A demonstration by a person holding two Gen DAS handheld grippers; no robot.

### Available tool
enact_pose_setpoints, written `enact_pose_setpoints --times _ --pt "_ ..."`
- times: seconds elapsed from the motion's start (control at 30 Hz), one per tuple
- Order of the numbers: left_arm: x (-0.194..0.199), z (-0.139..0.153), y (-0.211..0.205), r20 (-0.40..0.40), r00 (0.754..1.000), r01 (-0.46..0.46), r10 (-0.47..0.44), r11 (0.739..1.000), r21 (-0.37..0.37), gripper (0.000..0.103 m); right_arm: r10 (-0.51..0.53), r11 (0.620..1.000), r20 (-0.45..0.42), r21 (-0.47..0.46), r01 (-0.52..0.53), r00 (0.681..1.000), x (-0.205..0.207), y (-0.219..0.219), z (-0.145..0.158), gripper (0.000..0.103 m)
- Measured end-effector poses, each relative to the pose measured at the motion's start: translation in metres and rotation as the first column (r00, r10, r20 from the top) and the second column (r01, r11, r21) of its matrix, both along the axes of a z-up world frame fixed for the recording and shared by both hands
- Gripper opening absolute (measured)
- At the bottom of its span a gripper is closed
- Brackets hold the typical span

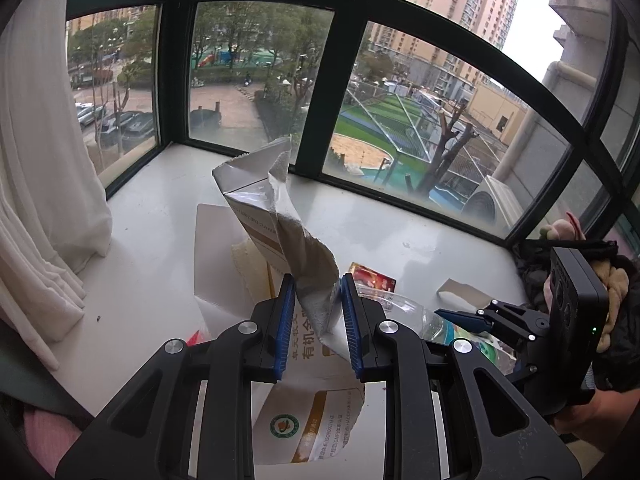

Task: Collect trash
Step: 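Carry the paper bag in the left tool and bottle in the right tool over the bin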

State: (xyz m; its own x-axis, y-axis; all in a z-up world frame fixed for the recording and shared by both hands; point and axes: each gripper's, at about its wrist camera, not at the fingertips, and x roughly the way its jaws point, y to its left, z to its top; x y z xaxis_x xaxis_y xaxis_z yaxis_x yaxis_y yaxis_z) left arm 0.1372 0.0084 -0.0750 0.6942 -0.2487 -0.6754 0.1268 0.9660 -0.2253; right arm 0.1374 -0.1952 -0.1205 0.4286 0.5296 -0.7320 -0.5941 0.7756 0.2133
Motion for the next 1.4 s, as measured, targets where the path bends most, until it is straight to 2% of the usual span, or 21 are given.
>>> enact_pose_setpoints --times 0.3,0.57,1.07,1.4 --pt "-0.071 0.004 0.044 0.004 0.995 -0.102 0.102 0.995 -0.005 0.021 0.1 0.995 0.025 0.008 -0.1 0.995 -0.047 0.047 0.013 0.065" --pt "-0.148 0.009 0.088 0.002 0.978 -0.206 0.206 0.978 0.008 0.021 0.215 0.976 0.029 0.018 -0.215 0.976 -0.095 0.095 0.021 0.065" --pt "-0.299 -0.006 0.157 -0.033 0.92 -0.391 0.391 0.92 0.023 0.021 0.446 0.895 -0.007 0.03 -0.446 0.895 -0.21 0.185 0.013 0.065" --pt "-0.374 -0.029 0.176 -0.089 0.889 -0.449 0.449 0.893 0.023 0.021 0.523 0.852 -0.06 0.013 -0.523 0.85 -0.263 0.224 -0.008 0.065"
